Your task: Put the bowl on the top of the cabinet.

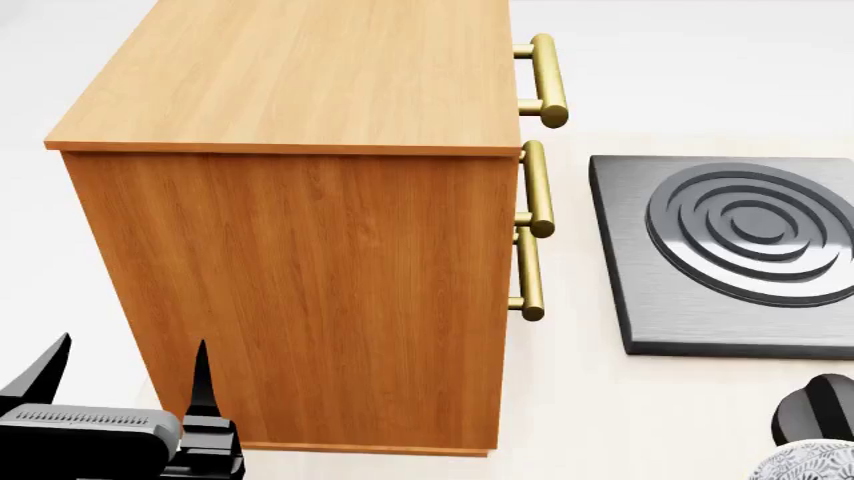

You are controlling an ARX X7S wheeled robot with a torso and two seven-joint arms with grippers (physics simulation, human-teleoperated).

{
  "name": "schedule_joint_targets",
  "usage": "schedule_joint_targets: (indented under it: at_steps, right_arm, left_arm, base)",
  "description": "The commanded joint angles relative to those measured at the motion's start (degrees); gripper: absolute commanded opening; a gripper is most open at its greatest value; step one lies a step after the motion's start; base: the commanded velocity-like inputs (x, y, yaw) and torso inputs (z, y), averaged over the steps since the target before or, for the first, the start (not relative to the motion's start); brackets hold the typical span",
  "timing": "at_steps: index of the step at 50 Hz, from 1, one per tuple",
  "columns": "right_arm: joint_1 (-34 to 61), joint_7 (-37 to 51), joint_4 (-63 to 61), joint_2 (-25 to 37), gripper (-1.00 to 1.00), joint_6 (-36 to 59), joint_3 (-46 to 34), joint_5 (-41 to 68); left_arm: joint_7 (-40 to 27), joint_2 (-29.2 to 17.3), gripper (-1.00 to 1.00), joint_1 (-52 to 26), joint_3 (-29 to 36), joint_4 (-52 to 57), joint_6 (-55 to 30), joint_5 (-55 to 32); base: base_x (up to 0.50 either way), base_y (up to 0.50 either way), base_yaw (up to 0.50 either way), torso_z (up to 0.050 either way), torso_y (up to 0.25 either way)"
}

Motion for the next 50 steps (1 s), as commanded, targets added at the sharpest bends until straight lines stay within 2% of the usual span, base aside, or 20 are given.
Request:
schedule_joint_targets:
  at_steps: [1,50]
  right_arm:
    - [0.35,-0.01,0.81,-0.03,1.0,-0.23,-0.04,0.05]
    - [1.27,0.0,5.83,-0.43,1.0,-3.36,-1.5,-0.48]
  left_arm:
    - [-0.3,-0.2,1.0,0.0,0.1,0.25,-0.11,-0.22]
    - [-0.69,-0.95,1.0,-0.05,0.97,0.47,0.18,-1.28]
  base:
    - [0.0,0.0,0.0,0.0,0.0]
    - [0.0,0.0,0.0,0.0,0.0]
